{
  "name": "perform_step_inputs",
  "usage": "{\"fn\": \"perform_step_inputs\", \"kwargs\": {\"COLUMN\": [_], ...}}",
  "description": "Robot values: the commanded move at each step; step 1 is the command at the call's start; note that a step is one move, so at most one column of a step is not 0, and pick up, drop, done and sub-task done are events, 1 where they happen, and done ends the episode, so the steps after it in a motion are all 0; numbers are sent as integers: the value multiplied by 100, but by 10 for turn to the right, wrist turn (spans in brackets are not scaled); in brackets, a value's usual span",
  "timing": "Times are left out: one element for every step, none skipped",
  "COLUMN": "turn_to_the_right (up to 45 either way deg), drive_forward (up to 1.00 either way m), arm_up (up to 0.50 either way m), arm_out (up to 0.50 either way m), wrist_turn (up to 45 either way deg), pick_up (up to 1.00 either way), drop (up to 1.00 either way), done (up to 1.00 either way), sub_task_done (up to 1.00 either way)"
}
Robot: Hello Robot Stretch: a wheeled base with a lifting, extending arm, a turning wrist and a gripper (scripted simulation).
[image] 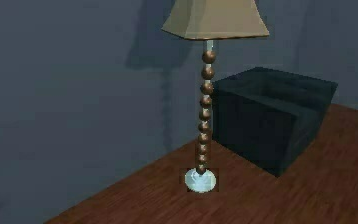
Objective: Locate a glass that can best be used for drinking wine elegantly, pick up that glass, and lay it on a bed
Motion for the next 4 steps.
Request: {"fn": "perform_step_inputs", "kwargs": {"turn_to_the_right": [240,-450,-450,-330], "drive_forward": [0,0,0,0], "arm_up": [0,0,0,0], "arm_out": [0,0,0,0], "wrist_turn": [0,0,0,0], "pick_up": [0,0,0,0], "drop": [0,0,0,0], "done": [0,0,0,0], "sub_task_done": [0,0,0,0]}}
